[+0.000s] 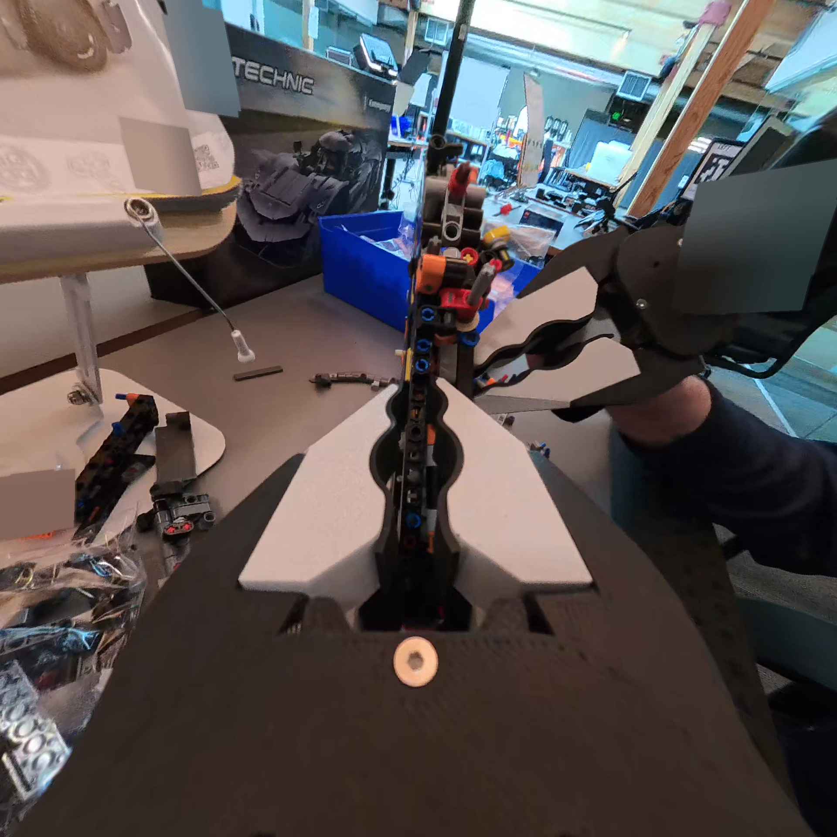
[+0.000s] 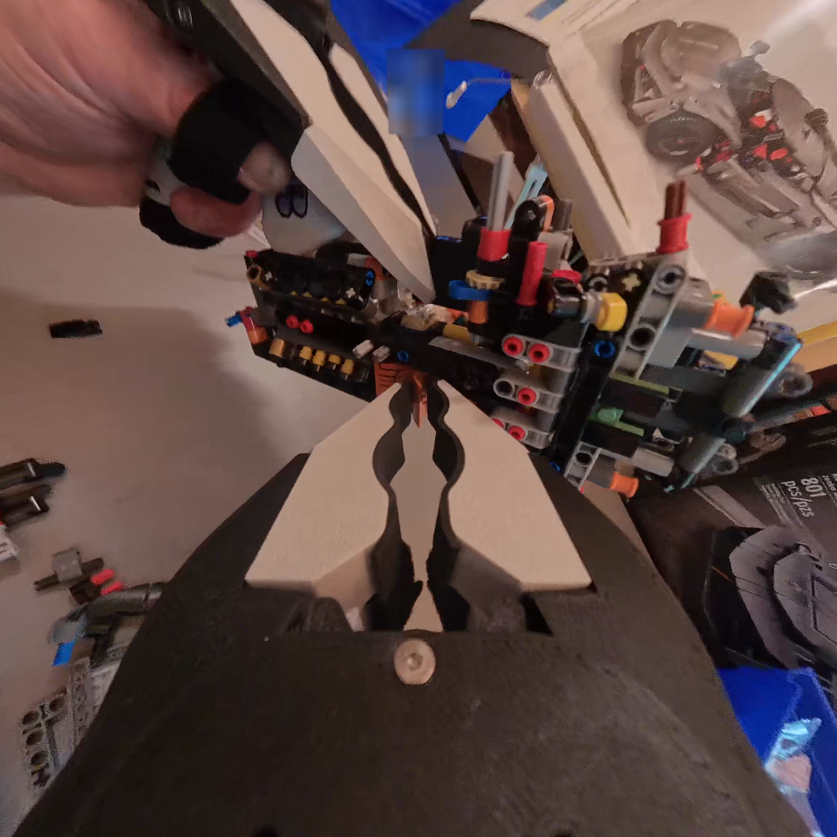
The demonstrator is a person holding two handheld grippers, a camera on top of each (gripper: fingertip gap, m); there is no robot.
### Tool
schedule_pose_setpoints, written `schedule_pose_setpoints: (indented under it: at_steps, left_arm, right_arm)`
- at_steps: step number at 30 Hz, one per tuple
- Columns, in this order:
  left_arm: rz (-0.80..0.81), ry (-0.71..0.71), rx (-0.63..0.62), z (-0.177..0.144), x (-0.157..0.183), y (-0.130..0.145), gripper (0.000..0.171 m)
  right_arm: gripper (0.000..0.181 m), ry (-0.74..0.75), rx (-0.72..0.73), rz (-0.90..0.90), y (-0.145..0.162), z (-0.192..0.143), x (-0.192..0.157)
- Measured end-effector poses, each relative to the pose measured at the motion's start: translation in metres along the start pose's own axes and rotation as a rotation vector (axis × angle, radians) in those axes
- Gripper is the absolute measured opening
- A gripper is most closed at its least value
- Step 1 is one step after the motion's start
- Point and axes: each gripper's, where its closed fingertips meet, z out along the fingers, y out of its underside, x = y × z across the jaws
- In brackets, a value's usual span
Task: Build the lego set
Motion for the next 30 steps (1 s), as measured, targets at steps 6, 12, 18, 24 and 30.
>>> schedule_pose_setpoints:
  at_steps: [6,12,18,24,30]
  left_arm:
    - [-0.077,0.045,0.023,-0.002,-0.001,0.000,0.004]
    - [-0.099,0.091,0.058,-0.002,0.004,-0.006,0.004]
    - [0.047,-0.047,0.002,0.000,-0.004,0.001,0.006]
    - [0.018,-0.019,0.014,-0.005,-0.008,0.001,0.005]
    - [-0.140,-0.081,0.212,-0.049,-0.042,-0.029,0.004]
  right_arm:
    - [0.005,-0.052,0.040,0.013,-0.003,-0.009,-0.004]
    - [0.004,-0.172,0.189,0.225,-0.015,-0.022,-0.001]
    - [0.003,-0.163,0.176,0.296,-0.019,-0.014,-0.004]
    - [0.002,-0.195,0.248,0.372,-0.020,-0.027,0.005]
    - [0.000,-0.187,0.369,0.512,-0.002,-0.059,0.042]
